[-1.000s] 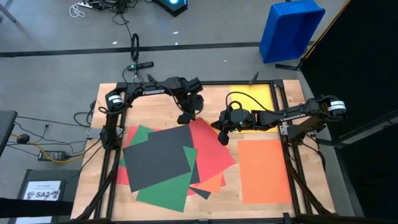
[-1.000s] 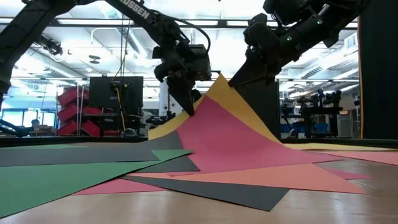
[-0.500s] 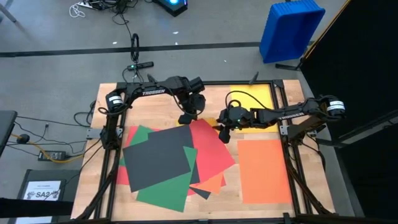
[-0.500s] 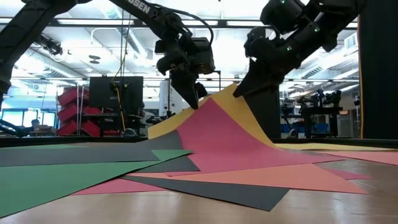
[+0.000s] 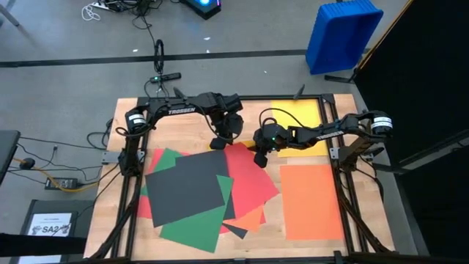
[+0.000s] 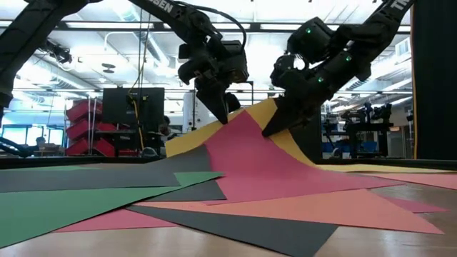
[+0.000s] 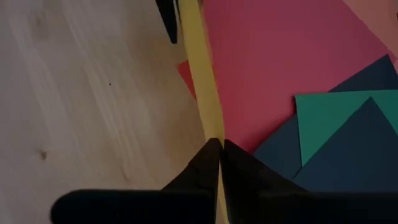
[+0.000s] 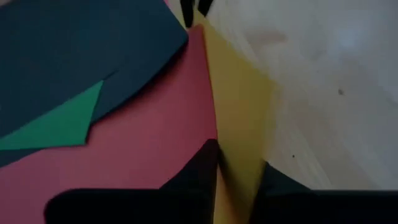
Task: Organize paper
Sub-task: Stack the yellow colored paper on top of the yellow colored papers
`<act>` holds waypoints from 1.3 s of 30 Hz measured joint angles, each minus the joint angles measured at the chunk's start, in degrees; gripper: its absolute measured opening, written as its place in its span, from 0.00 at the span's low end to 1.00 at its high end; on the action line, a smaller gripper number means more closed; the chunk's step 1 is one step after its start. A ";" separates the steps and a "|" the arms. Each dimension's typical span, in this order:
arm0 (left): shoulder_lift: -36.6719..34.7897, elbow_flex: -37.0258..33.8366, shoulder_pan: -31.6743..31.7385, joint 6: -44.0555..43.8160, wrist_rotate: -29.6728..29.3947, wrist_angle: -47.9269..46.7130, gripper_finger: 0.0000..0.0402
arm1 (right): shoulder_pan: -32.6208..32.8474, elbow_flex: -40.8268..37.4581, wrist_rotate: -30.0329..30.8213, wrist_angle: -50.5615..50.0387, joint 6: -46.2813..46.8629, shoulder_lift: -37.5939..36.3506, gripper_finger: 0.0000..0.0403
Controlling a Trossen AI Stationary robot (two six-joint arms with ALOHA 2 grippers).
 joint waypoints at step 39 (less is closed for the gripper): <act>-0.01 5.47 0.55 -2.15 3.19 2.18 0.05 | 4.02 0.00 -8.10 3.45 1.72 -0.07 0.00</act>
